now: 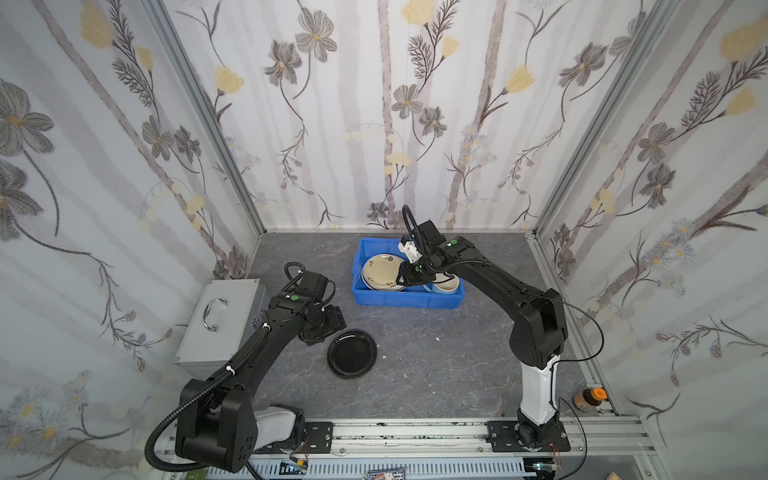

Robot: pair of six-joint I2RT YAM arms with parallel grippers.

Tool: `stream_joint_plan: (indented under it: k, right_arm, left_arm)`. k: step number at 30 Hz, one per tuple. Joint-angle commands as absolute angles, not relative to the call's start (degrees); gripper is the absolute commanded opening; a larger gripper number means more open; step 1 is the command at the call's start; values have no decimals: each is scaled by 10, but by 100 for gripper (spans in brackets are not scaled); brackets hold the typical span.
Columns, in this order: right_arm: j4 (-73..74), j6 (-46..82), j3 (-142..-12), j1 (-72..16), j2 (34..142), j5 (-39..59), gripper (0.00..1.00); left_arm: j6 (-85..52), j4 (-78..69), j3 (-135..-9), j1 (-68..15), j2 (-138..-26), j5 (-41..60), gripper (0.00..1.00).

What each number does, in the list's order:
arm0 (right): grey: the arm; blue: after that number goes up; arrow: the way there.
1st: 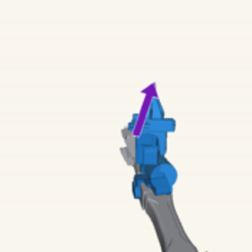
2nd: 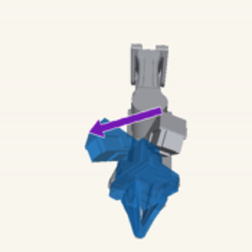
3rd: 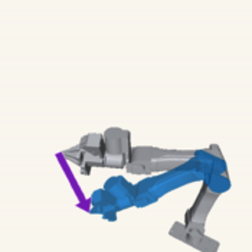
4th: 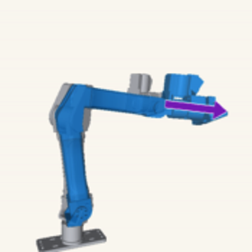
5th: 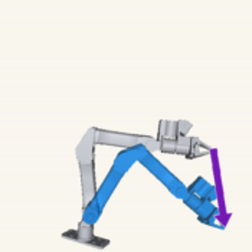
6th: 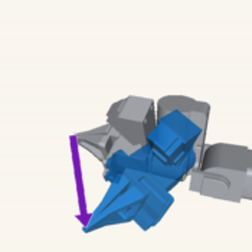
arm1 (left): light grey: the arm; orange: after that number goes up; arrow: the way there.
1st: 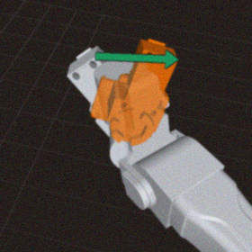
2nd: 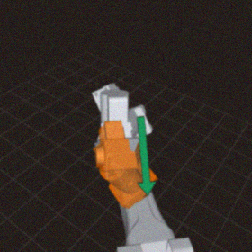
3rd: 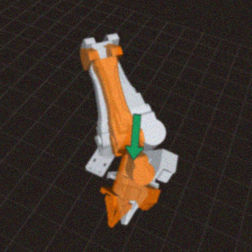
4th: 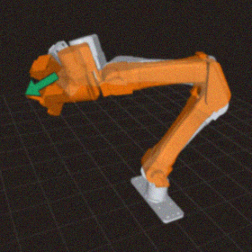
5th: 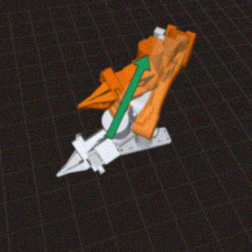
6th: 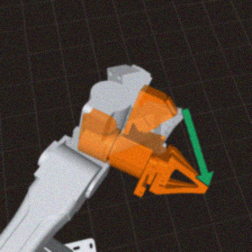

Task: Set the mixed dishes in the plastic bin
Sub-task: 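Move both grippers back down to the black plate on the table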

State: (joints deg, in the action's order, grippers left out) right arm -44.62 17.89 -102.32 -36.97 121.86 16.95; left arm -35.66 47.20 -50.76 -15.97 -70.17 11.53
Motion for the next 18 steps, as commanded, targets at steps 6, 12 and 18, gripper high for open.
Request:
stream_joint_plan:
  k: [6,12,18]
  right_arm:
    - [-351,204,-865,-440,1141,192,33]
    - [-315,223,-803,-471,1118,198,31]
    - [-305,227,-782,-492,1114,193,31]
  left_arm:
    - [-490,467,-396,-230,-595,54,64]
    - [-533,442,-360,-273,-580,36,59]
    - [-540,413,-348,-282,-597,29,58]
